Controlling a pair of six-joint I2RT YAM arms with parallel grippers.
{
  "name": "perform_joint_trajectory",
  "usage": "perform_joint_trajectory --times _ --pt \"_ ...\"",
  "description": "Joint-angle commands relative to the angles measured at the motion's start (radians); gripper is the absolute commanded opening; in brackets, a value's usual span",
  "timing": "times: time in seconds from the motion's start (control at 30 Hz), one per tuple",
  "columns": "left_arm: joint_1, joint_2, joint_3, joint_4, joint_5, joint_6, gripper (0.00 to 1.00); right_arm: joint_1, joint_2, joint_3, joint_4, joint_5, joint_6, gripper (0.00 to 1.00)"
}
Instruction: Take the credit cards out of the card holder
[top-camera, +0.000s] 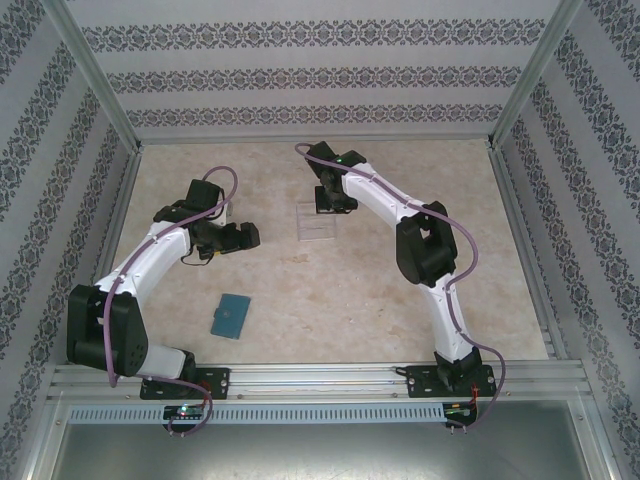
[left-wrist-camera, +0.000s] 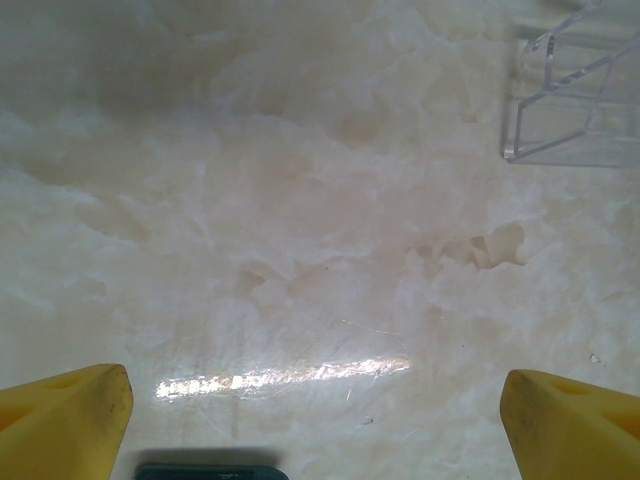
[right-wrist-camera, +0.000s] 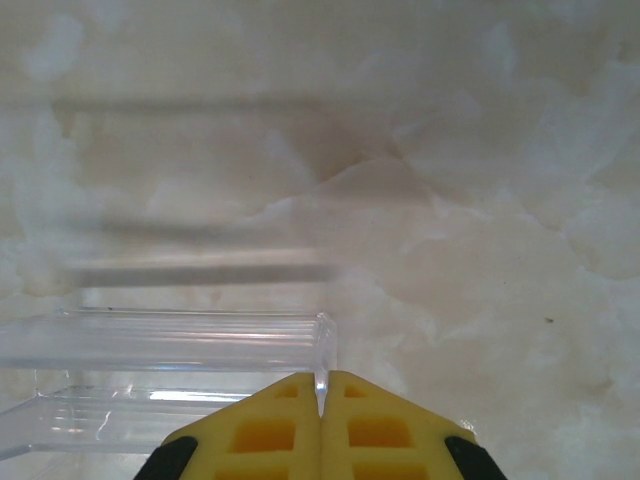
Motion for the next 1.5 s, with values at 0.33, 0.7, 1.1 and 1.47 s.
perform_joint_trajectory --times 0.33,0.7,1.1,1.47 --pt "-0.015 -0.011 -0.008 -0.007 -0.011 -0.005 0.96 -0.012 0.036 0.036 -0.037 -0.007 0.035 0.02" --pt "-0.018 -0.009 -0.007 -0.027 -0.020 -0.011 0.96 -0.018 0.021 0.013 -0.023 -0.016 0.041 0.08" --pt "-0.071 -0.046 -0.028 -0.141 -0.136 -0.040 0.95 -0.020 -0.076 -0.024 0.020 -0.050 0.041 0.20" --pt "-0.165 -0.128 -0.178 -0.206 -0.226 -0.242 0.96 -0.022 -0.169 -0.079 0.050 -0.105 0.026 0.24"
